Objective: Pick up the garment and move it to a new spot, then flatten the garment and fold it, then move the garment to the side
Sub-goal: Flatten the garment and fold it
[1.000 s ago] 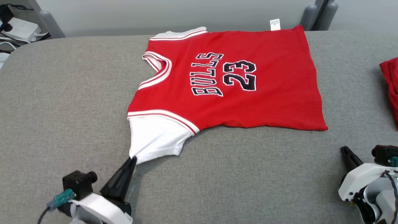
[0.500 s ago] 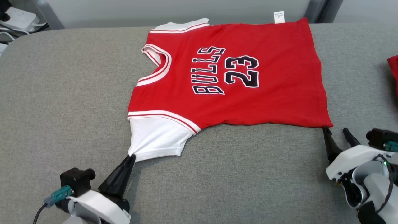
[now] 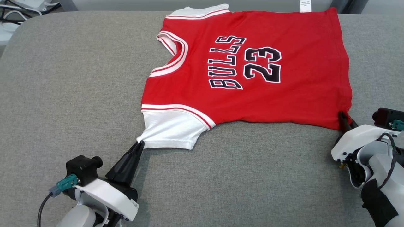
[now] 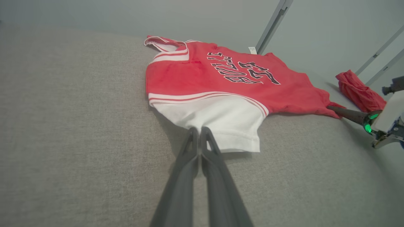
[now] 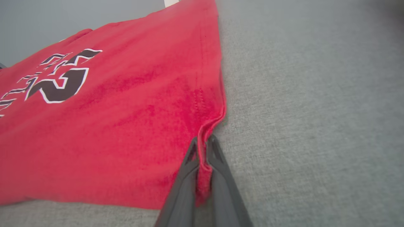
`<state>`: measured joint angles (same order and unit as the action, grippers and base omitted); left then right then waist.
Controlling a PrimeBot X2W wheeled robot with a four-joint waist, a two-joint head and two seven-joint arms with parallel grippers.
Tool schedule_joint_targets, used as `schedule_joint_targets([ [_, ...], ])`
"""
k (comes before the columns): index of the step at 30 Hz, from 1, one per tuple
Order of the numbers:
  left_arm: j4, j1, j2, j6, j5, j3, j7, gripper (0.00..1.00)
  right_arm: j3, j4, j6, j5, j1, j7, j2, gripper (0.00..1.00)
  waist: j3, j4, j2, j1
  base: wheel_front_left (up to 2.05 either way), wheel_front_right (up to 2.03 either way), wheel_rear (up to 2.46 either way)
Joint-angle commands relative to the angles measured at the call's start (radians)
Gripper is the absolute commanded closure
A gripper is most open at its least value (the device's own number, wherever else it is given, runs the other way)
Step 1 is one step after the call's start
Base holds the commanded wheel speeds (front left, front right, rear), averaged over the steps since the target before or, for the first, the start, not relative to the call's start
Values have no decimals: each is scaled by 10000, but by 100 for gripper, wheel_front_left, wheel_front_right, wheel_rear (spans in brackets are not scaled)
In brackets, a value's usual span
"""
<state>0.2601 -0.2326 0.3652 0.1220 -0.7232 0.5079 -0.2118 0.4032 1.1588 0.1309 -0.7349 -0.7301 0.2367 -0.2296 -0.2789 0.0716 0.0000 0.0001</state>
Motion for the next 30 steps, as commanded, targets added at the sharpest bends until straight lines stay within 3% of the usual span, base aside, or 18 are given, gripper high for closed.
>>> schedule_joint_targets([
  [1,-198,-348,266,-6,34,-373,-122,100,323,185,-2,-59,322,-84,144,100,5,19,0,-1,0,0,0],
  [17,-714,704,706,-275,-216,-419,-23,100,641,-1207,-2,-472,2238,247,-557,100,784,-420,0,-1,0,0,0],
  [30,-2410,2193,1414,-657,-1445,1,2357,100,848,-2195,-2,-371,3260,249,-1154,100,1048,-396,0,-1,0,0,0],
])
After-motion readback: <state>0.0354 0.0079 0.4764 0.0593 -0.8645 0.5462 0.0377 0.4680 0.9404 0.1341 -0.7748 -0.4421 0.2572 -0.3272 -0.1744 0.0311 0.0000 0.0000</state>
